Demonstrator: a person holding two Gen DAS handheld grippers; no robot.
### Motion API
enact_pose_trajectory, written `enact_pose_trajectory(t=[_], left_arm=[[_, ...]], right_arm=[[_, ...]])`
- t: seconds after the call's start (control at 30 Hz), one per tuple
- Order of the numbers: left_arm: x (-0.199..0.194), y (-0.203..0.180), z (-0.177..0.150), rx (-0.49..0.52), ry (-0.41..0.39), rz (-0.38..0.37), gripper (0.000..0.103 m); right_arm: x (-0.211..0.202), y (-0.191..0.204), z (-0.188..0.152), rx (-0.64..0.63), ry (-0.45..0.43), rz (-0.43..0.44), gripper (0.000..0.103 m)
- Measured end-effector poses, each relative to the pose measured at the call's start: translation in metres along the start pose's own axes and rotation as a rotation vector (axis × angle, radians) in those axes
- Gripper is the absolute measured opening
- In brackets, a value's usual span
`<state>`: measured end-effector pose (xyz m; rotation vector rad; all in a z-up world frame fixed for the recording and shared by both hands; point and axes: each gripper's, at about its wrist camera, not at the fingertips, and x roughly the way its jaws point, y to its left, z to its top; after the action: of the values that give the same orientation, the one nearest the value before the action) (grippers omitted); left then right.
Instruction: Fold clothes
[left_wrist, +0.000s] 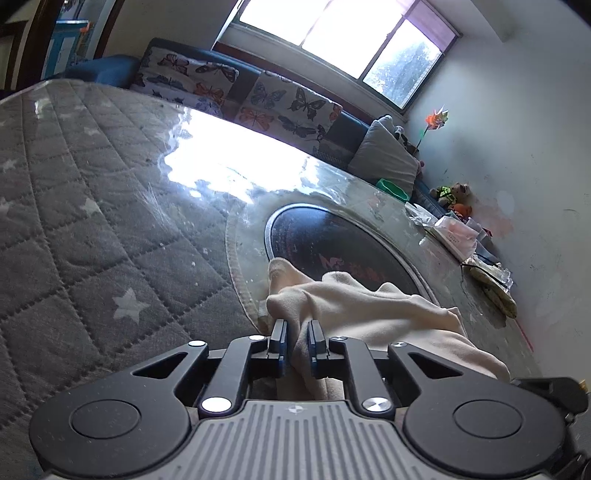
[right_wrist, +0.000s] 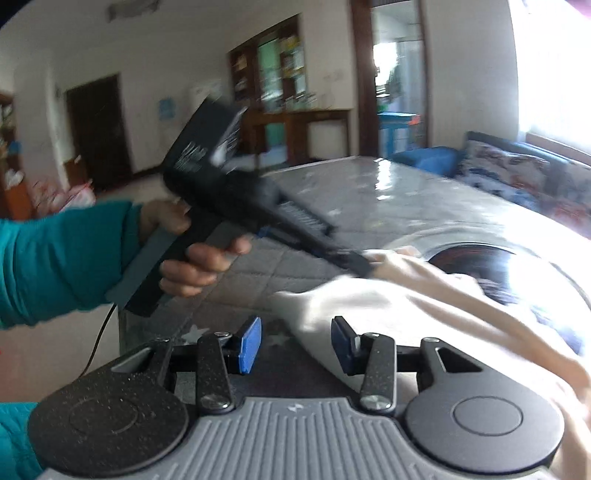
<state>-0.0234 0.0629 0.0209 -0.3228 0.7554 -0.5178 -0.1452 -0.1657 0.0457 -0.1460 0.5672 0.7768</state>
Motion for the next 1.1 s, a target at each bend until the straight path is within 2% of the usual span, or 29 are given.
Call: enact_pose_trajectory(t=[0.1, 0.17, 0.27, 0.4, 0.5, 0.57, 0.67, 0.77, 0.97, 1.1], left_arm=[[-0.007, -0.005, 0.002, 0.02, -0.023, 0.015, 0.015], [-0.012, -0.015, 0.005, 0.054, -0.045, 0.028, 0.016], [-0.017, -0.033, 0.008, 0.098, -0.063, -0.009, 0.016], [-0.01, -0.065, 0.008, 0.178, -0.043, -0.091, 0.018], [0.005, -0.09, 0.004, 0.234, -0.009, -0.14, 0.018], [0.016, -0.106, 0.0, 0.263, 0.014, -0.172, 0.018], [0.033, -0.132, -0.012, 0.319, 0.051, -0.239, 0.018], [0.048, -0.157, -0.029, 0.394, 0.087, -0.292, 0.018], [0.067, -0.19, -0.058, 0.491, 0.154, -0.351, 0.018], [0.075, -0.2, -0.068, 0.53, 0.169, -0.345, 0.019]], right_arm=[[-0.025, -0.016, -0.008, 0.049, -0.009, -0.125, 0.05], [-0.035, -0.026, -0.017, 0.083, 0.009, -0.191, 0.05], [-0.045, -0.04, -0.04, 0.16, 0.072, -0.261, 0.05], [-0.062, -0.043, -0.049, 0.216, 0.072, -0.208, 0.049], [-0.082, -0.053, -0.045, 0.276, 0.016, -0.184, 0.047], [-0.097, -0.067, -0.039, 0.328, -0.034, -0.21, 0.044], [-0.114, -0.092, -0.035, 0.373, -0.067, -0.296, 0.036], [-0.115, -0.113, -0.034, 0.413, -0.062, -0.327, 0.026], [-0.088, -0.154, -0.041, 0.514, -0.015, -0.272, 0.021], [-0.065, -0.169, -0.047, 0.547, 0.022, -0.237, 0.021]])
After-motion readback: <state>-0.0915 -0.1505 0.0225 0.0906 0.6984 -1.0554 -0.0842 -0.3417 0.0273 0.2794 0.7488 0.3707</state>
